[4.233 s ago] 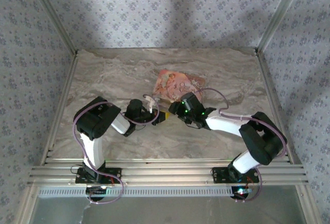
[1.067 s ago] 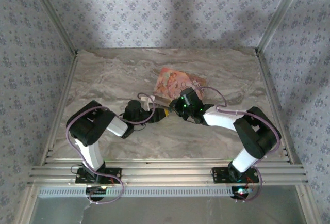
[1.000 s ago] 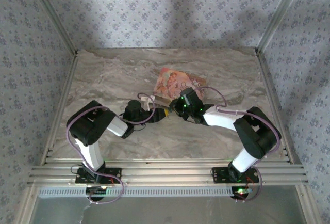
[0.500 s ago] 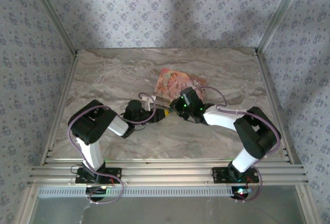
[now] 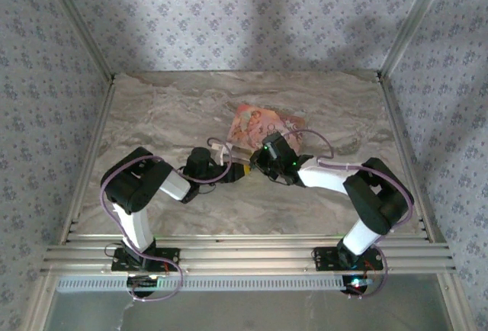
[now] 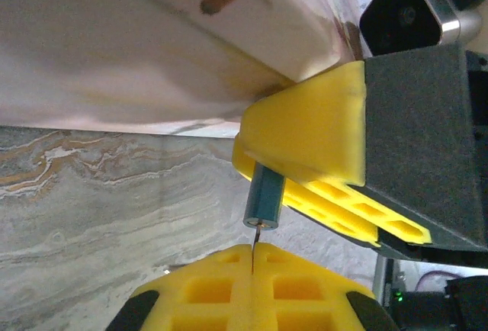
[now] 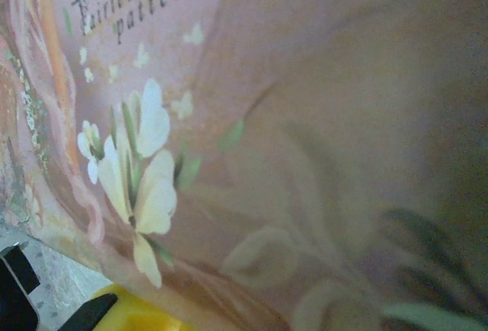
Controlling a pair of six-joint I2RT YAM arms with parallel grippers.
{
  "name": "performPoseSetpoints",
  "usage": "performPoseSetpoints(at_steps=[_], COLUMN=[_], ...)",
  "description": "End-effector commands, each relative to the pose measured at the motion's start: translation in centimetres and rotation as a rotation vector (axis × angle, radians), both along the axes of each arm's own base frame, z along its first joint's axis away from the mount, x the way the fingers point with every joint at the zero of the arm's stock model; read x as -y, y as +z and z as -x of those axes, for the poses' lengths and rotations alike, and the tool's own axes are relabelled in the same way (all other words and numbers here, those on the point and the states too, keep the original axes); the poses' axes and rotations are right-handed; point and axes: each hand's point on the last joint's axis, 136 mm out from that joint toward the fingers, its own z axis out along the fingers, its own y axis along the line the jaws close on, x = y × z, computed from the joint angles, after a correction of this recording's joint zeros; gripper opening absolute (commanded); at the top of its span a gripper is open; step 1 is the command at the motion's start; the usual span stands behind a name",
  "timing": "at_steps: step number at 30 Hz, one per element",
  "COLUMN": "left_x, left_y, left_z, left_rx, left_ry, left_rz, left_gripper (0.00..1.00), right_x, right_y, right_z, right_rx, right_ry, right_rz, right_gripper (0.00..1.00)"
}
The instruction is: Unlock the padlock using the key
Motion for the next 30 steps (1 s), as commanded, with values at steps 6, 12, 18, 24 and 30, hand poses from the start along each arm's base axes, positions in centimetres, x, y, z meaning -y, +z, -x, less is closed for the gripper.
performPoseSetpoints(at_steps=[6,12,18,24,30], left_x=[-0.2,-0.7,-0.1,0.2,0.6], left_y=[2.5,1.4,1.1,0.8,0.4], left_z=[-1.0,0.1,0.9,1.6,2.1], left_rx=[0.119,0.078,0.077,0.077,0.073], left_ry=[0.033,0.007,-0.046,-0.074,-0.091], left_rz=[0.018,0.035,0.046,0.029,0.016], left_gripper=[0.44,0.43,0.42,0.41,0.41], right_x=[-0.2,0.6,0.7,0.9,0.8], right_y=[1.0,1.4,1.4,1.4,1.4], right_z=[1.7,1.6,1.4,1.3,1.1], right_rx=[-0.017,-0.006,-0.003,-0.005,-0.004], right_ry=[0.021,-0.002,-0.001,-0.006,-0.002], right_rz=[-0.035,-0.030,-0.033,-0.032,-0.035], right_gripper=[0.00,0.00,0.00,0.00,0.00])
